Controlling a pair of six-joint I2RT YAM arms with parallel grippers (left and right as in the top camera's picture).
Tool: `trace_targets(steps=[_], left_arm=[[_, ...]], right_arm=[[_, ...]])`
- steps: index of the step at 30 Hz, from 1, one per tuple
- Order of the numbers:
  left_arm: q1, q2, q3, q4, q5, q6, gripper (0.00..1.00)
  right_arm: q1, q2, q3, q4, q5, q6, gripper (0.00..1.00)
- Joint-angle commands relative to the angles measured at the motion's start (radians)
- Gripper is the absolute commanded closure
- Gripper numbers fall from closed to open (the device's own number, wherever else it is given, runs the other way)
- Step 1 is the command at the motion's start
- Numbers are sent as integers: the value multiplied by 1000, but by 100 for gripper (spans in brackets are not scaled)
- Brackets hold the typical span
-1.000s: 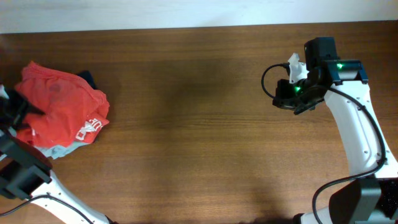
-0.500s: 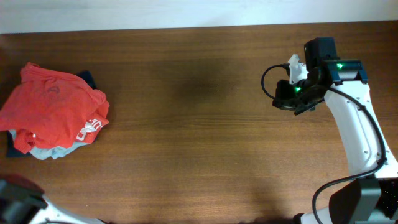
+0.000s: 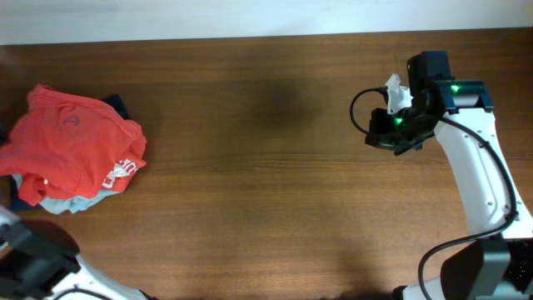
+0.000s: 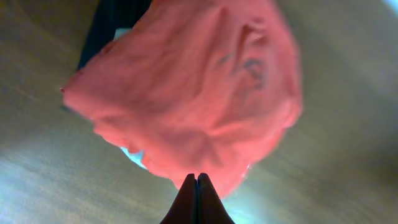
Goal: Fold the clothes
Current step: 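Release the bundle on the stack and raise the left gripper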
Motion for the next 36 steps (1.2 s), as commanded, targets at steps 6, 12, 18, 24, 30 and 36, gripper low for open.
trace_targets(steps=[6, 12, 18, 24, 30, 36], left_arm=[[29, 197, -253, 135, -77, -48, 99], [27, 215, -230, 131, 14, -27, 99], [10, 115, 42, -12, 138, 48, 79], [-108, -56, 390, -125, 286, 232, 68], [-349, -243, 433, -142, 292, 401, 61], [-556, -384, 374, -142, 171, 425, 42]], right_arm=[[-1, -9, 6, -7, -46, -7, 87], [-1, -9, 6, -6, -52, -7, 87], [-1, -11, 39, 4, -110, -55, 87], [-1, -25, 174, 4, -270, -120, 80], [-1, -78, 297, -6, -380, -120, 76], [-1, -211, 325, -38, -383, -175, 62]])
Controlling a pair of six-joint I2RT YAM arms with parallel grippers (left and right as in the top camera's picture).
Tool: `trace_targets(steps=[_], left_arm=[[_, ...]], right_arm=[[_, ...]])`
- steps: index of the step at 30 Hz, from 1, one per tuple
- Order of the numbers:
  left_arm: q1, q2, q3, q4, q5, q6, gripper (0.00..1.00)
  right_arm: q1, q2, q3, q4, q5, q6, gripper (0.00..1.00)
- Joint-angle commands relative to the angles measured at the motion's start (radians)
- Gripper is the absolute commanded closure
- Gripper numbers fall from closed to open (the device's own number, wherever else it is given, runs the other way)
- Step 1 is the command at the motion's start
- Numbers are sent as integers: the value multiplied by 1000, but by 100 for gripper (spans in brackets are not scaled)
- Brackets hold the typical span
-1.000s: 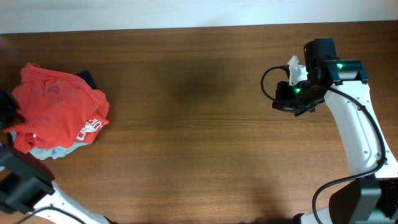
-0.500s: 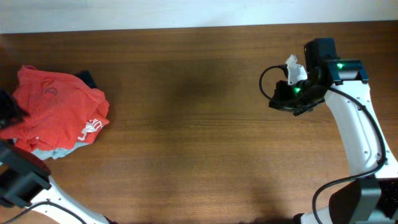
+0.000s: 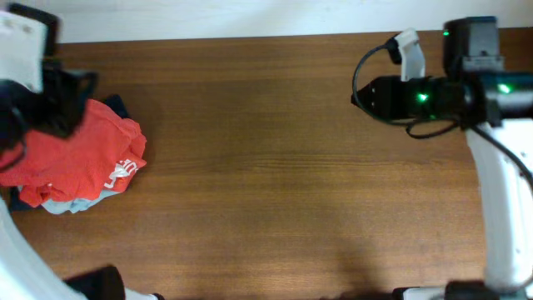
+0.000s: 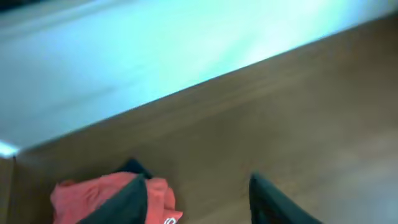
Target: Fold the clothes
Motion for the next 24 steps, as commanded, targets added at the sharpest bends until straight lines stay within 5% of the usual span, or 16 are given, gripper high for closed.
trace_targets(steps=[1, 3, 4, 5, 6, 24], left_arm=[[-91, -48, -71, -3, -64, 53, 40], [-116, -82, -107, -3, -65, 23, 0], [-122, -98, -127, -3, -65, -3, 0], [-122, -124, -161, -3, -64, -46, 0], [-122, -134, -174, -3, -65, -50, 0], [-122, -148, -193, -3, -65, -50, 0]], right_arm=[[-1, -126, 31, -15, -42, -67, 59], [-1, -181, 31, -14, -27, -72, 49], [-1, -204, 31, -14, -13, -72, 45], [-1, -250, 31, -16, 33, -71, 11], [-1, -271, 31, -19, 59, -71, 1], [-1, -343, 31, -42, 123, -71, 1]])
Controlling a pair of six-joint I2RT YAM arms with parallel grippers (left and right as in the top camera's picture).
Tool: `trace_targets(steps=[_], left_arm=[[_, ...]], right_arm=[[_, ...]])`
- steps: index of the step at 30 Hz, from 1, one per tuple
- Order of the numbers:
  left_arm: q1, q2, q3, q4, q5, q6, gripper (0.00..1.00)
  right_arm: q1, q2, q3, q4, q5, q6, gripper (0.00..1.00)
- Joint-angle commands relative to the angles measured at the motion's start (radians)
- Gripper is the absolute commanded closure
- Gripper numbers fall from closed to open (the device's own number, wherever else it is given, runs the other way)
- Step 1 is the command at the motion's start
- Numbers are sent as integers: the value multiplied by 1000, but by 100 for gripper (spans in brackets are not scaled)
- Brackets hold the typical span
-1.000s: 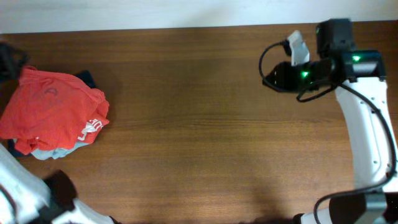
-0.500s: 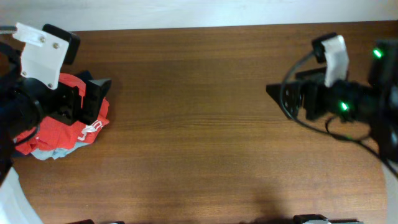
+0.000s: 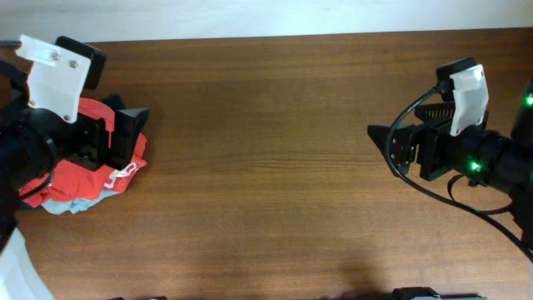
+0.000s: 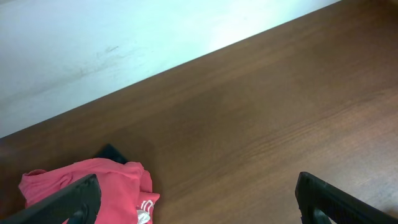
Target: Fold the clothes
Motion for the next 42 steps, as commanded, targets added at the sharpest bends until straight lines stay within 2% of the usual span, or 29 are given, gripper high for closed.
trace_targets(steps=[1, 12, 25, 29, 32, 36, 42], left_arm=[[-5, -14, -6, 0, -8, -13, 0], [-5, -14, -6, 0, -8, -13, 0], [-5, -14, -6, 0, -8, -13, 0], [-5, -14, -6, 0, -8, -13, 0], [-5, -14, -6, 0, -8, -13, 0], [-5, -14, -6, 0, -8, -13, 0], [-5, -14, -6, 0, -8, -13, 0]], right_arm=[[-1, -3, 12, 2, 10, -10, 1], [-1, 3, 11, -104, 10, -6, 1], [-1, 17, 11, -97, 11, -7, 1], [-1, 23, 11, -74, 64, -8, 1], [-1, 20, 11, -58, 63, -47, 1], [1, 13, 1, 34, 63, -153, 1], [1, -122, -176, 359, 71, -194, 1]])
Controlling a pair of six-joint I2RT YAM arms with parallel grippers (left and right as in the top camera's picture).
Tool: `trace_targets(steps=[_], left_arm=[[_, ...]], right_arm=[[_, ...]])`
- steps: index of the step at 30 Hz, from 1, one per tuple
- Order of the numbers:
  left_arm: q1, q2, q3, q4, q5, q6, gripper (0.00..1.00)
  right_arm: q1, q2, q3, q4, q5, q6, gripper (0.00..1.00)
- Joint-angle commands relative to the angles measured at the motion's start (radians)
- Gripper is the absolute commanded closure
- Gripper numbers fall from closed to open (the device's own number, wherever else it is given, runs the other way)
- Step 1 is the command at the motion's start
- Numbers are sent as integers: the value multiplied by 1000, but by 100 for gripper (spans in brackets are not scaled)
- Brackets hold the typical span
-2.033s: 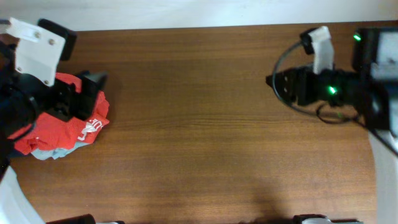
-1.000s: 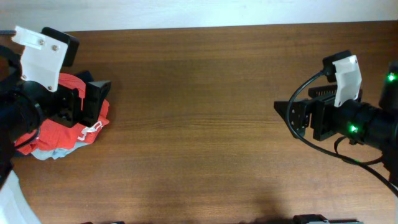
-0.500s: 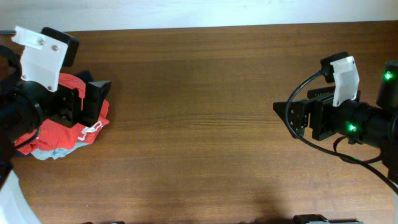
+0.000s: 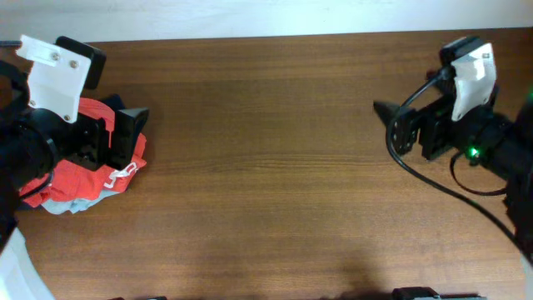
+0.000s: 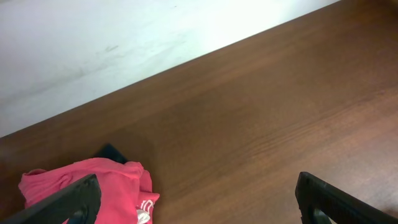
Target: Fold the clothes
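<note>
A crumpled pile of clothes lies at the table's left end. A red shirt (image 4: 58, 171) with white print is on top, a light-blue garment (image 4: 71, 204) shows under it, and a dark one (image 4: 119, 103) pokes out behind. My left gripper (image 4: 117, 133) hangs high over the pile's right side. In the left wrist view the left gripper (image 5: 198, 186) is open wide with nothing in it, and the red shirt (image 5: 93, 186) is by its left finger. My right gripper (image 4: 385, 108) is raised at the right end, pointing left, far from the clothes. Its jaws cannot be made out.
The brown wooden table (image 4: 266, 167) runs the full width of the view. A white wall (image 5: 93, 43) borders its far edge. The right arm's black cable (image 4: 416, 171) loops below its wrist.
My right arm has shifted a little toward the table's far edge. My left gripper and the pile of clothes are where they were.
First my left gripper was shut, close above the red shirt, and my right arm stood at the back right. Then the left arm was up at the back left with its fingers parting. Later it hung wide open over the pile's right side, and it is still there.
</note>
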Motion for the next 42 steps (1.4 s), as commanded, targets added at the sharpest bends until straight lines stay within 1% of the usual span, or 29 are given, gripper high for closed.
trace_targets(steps=[1, 4, 7, 8, 11, 12, 21, 25, 30, 31, 35, 42], left_arm=[[-5, -14, -4, 0, -8, -13, 0], [-5, -14, -4, 0, -8, -13, 0], [-5, -14, -4, 0, -8, -13, 0], [-5, -14, -4, 0, -8, -13, 0], [-5, -14, -4, 0, -8, -13, 0], [-5, -14, -4, 0, -8, -13, 0], [-5, -14, -4, 0, -8, -13, 0], [-5, -14, -4, 0, -8, -13, 0], [-5, -14, -4, 0, -8, -13, 0], [-5, -14, -4, 0, -8, -13, 0], [-5, -14, -4, 0, -8, -13, 0], [-5, -14, -4, 0, -7, -13, 0]], right_arm=[[1, -121, -143, 125, 14, -45, 1], [1, -255, -380, 313, 32, -45, 1], [1, -375, -599, 415, 31, -44, 1], [1, -453, -733, 462, 31, -44, 1], [1, -564, -909, 523, 31, -44, 1], [1, -644, -1020, 561, 31, -44, 1], [1, -981, -1397, 649, 31, -44, 1], [1, -1071, -1526, 671, 31, -43, 1], [1, -1154, -1664, 740, 31, -43, 1], [1, -1160, -1679, 775, 31, -41, 2], [2, -1159, -1699, 838, 27, -40, 1], [4, -1158, -1699, 838, 28, -40, 1]])
